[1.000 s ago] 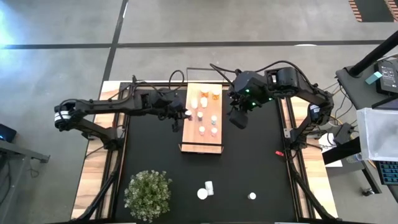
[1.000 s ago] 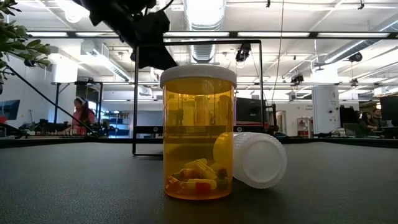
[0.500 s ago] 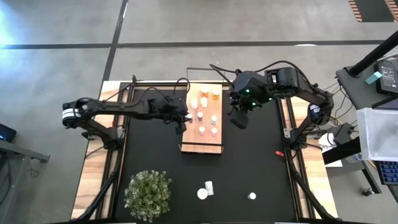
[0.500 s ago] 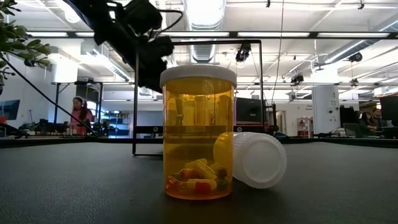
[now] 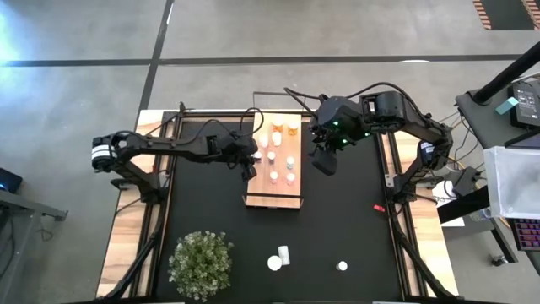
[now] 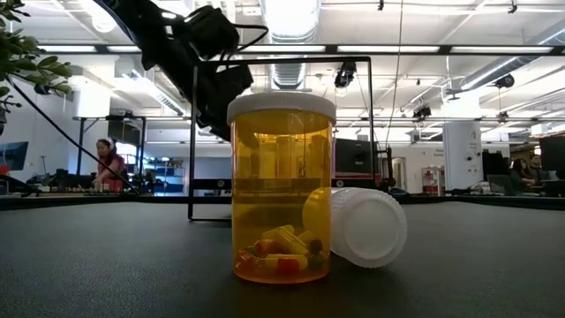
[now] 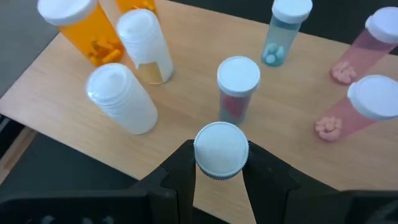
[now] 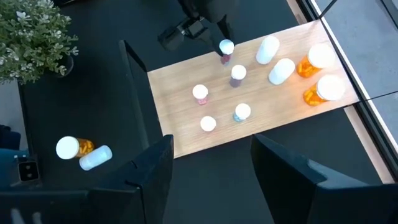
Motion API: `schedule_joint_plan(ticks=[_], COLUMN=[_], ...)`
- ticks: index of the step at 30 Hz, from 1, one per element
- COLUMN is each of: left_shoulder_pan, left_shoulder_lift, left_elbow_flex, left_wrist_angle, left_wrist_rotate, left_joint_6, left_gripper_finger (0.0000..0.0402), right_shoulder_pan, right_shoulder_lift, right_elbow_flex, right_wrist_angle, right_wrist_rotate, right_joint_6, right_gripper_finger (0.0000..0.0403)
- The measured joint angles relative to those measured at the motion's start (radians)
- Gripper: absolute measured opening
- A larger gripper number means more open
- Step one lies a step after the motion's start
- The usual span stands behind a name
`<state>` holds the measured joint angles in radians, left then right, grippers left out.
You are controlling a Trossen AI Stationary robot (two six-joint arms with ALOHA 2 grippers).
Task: Pick and place medicine bottles onto shelf by color
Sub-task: Put the blue pill bottle on the shelf aligned with the other blue pill bottle
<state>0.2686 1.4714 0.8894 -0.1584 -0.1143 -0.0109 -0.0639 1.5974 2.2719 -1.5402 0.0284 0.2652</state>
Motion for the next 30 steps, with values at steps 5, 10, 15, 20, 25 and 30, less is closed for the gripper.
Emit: schedule_joint_plan(ticks=[5,10,15,20,25,30], left_shoulder_pan=[-0.001,-0.001,0.0,0.0,0.0,-0.001], left_shoulder_lift=[0.009,0.023,0.025,0.025,0.025,0.025], left_elbow_flex=[-0.002,-0.005,-0.006,-0.007,-0.007,-0.005], left_wrist_angle=[0.0,-0.001,0.001,0.001,0.001,0.0], left_wrist_rotate=[0.0,0.0,0.0,0.001,0.001,0.004], left_joint_6=[-0.001,-0.001,-0.002,-0.002,-0.004,-0.008], left_gripper_finger=[0.0096,0.0096,0.0096,0.0097,0.0112,0.0128], right_shoulder_pan=[0.0,0.0,0.0,0.0,0.0,0.0], right_shoulder_lift=[0.0,0.0,0.0,0.0,0.0,0.0], right_elbow_flex=[0.0,0.0,0.0,0.0,0.0,0.0], right_wrist_angle=[0.0,0.0,0.0,0.0,0.0,0.0], right_wrist_rotate=[0.0,0.0,0.0,0.0,0.0,0.0], right_joint_6=[-0.007,-0.015,-0.015,-0.015,-0.015,-0.015], right_gripper_finger=[0.0203,0.0203,0.0203,0.0203,0.0203,0.0203])
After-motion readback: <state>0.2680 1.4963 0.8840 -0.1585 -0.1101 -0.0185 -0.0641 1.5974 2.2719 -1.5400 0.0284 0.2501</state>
